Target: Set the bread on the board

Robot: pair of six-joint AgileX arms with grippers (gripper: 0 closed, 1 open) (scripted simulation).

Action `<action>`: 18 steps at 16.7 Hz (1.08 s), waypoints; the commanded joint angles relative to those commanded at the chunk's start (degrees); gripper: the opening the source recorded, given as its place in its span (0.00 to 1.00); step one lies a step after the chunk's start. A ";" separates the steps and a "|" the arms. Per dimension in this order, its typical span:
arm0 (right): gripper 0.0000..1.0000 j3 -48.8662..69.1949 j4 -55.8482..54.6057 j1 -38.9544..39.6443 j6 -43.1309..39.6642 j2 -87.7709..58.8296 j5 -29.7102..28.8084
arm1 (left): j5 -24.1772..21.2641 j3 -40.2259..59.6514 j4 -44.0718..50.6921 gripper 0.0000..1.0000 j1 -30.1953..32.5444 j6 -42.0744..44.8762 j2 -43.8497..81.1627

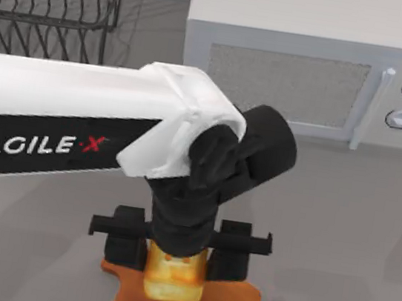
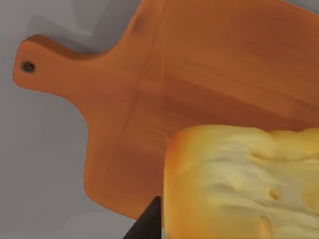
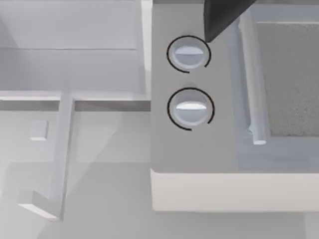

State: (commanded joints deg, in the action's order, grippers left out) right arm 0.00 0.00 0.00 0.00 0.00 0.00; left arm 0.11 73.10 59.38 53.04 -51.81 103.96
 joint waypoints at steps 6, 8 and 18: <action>1.00 0.00 0.00 0.00 0.00 0.00 0.00 | -0.09 -3.12 -4.64 0.00 0.06 0.06 1.55; 1.00 0.00 0.00 0.00 0.00 0.00 0.00 | -0.16 -4.06 -6.25 0.00 0.09 0.03 1.97; 1.00 0.00 0.00 0.00 0.00 0.00 0.00 | 0.01 -6.18 -9.50 0.15 0.13 -0.01 3.16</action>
State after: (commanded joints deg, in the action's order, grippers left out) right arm 0.00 0.00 0.00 0.00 0.00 0.00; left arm 0.12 66.92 49.88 53.17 -51.82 107.12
